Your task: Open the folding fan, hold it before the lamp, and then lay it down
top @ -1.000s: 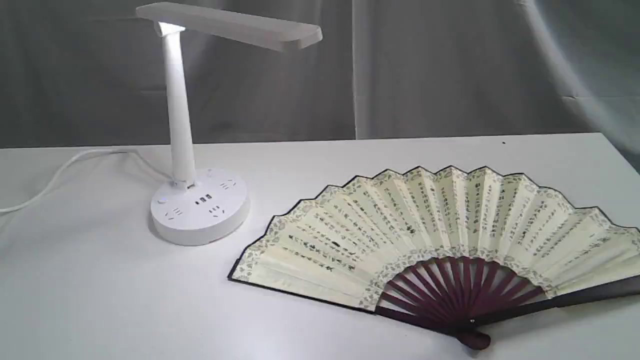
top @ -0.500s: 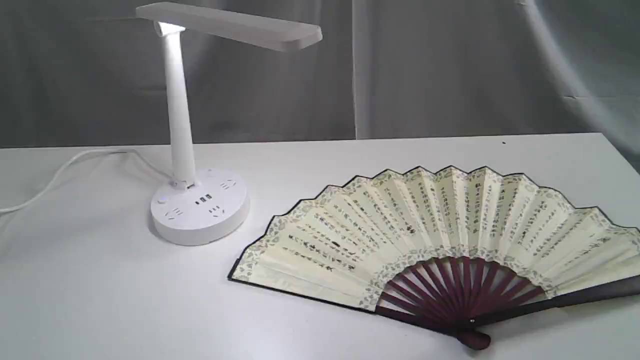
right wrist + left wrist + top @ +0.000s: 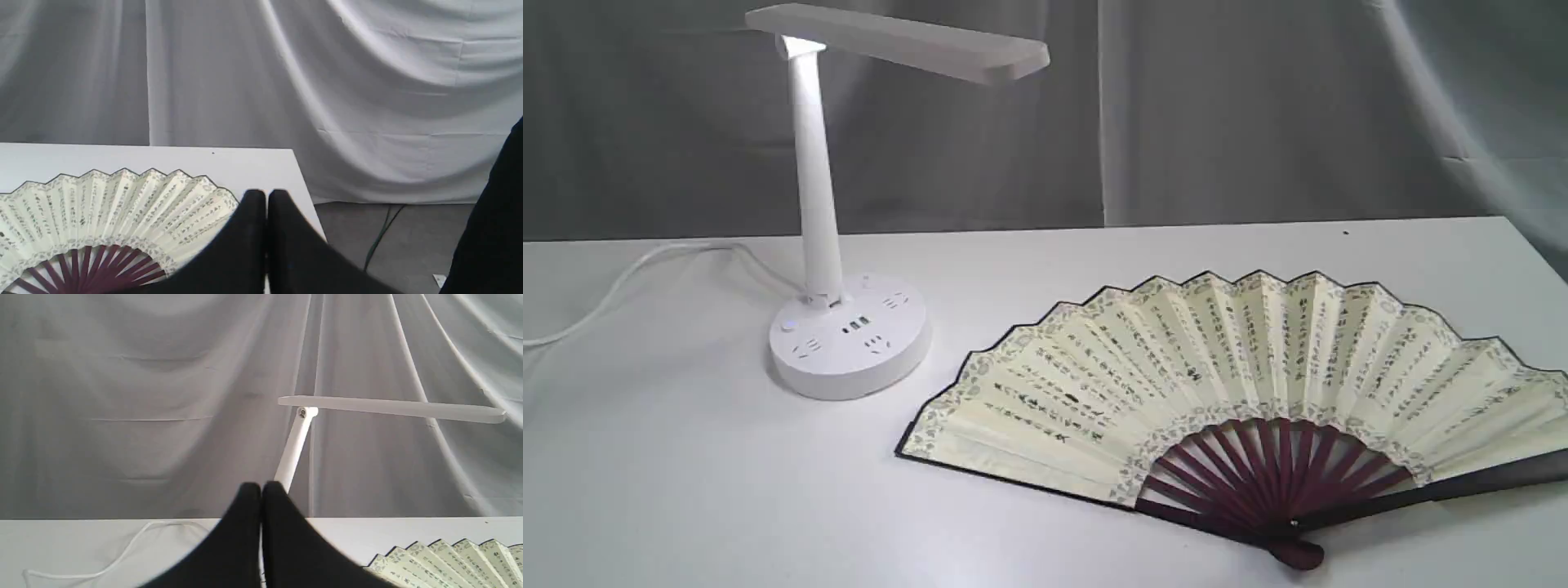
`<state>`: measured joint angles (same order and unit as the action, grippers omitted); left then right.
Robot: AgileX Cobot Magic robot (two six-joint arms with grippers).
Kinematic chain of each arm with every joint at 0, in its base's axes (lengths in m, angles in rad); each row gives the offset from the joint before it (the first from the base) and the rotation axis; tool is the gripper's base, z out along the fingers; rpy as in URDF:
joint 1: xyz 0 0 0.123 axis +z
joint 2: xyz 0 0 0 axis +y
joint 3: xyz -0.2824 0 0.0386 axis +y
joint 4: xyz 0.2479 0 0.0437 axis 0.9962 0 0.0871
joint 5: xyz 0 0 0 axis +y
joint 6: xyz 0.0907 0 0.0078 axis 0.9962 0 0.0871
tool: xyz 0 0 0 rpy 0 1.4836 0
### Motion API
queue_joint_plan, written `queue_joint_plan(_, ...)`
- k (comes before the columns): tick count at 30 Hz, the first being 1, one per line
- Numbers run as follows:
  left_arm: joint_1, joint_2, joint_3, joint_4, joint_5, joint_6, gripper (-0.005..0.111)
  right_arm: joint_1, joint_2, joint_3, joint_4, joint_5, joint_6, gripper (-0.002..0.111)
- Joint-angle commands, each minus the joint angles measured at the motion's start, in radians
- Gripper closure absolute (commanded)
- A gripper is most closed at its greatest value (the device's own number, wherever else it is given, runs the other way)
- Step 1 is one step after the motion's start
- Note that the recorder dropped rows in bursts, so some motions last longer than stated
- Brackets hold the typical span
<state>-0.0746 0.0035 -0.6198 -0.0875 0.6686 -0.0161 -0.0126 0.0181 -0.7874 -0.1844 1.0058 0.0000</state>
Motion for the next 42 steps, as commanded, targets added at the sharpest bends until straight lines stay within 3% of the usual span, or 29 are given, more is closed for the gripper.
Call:
queue_joint_plan(1, -0.006, -0.003, 0.041, 0.005, -0.067, -0.023, 0.107, 0.001, -0.018, -0.004, -0.029, 0.034, 0.000, 0.108)
queue_joint_plan(5, -0.006, -0.003, 0.107, -0.006, -0.199, -0.036, 0.107, 0.001, -0.018, 0.021, -0.039, 0.019, -0.019, 0.108)
queue_joint_plan(9, -0.006, -0.003, 0.192, 0.016, -0.341, -0.034, 0.107, 0.001, -0.018, 0.089, -0.004, -0.116, -0.016, 0.108)
queue_joint_plan(12, -0.006, -0.003, 0.251, 0.105, -0.356, -0.034, 0.107, 0.001, -0.018, 0.149, 0.064, -0.241, 0.006, 0.108)
queue_joint_plan(19, -0.006, -0.003, 0.374, 0.107, -0.420, -0.034, 0.107, 0.001, -0.018, 0.335, 0.154, -0.467, 0.007, 0.108)
queue_joint_plan(32, -0.006, -0.003, 0.596, 0.109, -0.692, -0.029, 0.107, 0.001, -0.018, 0.705, 0.184, -0.855, 0.008, 0.108)
queue_joint_plan(35, -0.006, -0.003, 0.620, 0.109, -0.750, -0.029, 0.107, 0.001, -0.018, 0.787, 0.184, -0.913, 0.008, 0.108)
queue_joint_plan(37, -0.006, -0.003, 0.620, 0.122, -0.698, -0.026, 0.107, 0.001, -0.018, 0.787, 0.162, -0.817, 0.000, 0.108)
queue_joint_plan(42, -0.006, -0.003, 0.620, 0.124, -0.696, -0.031, 0.107, 0.001, -0.018, 0.787, 0.144, -0.841, -0.007, 0.108)
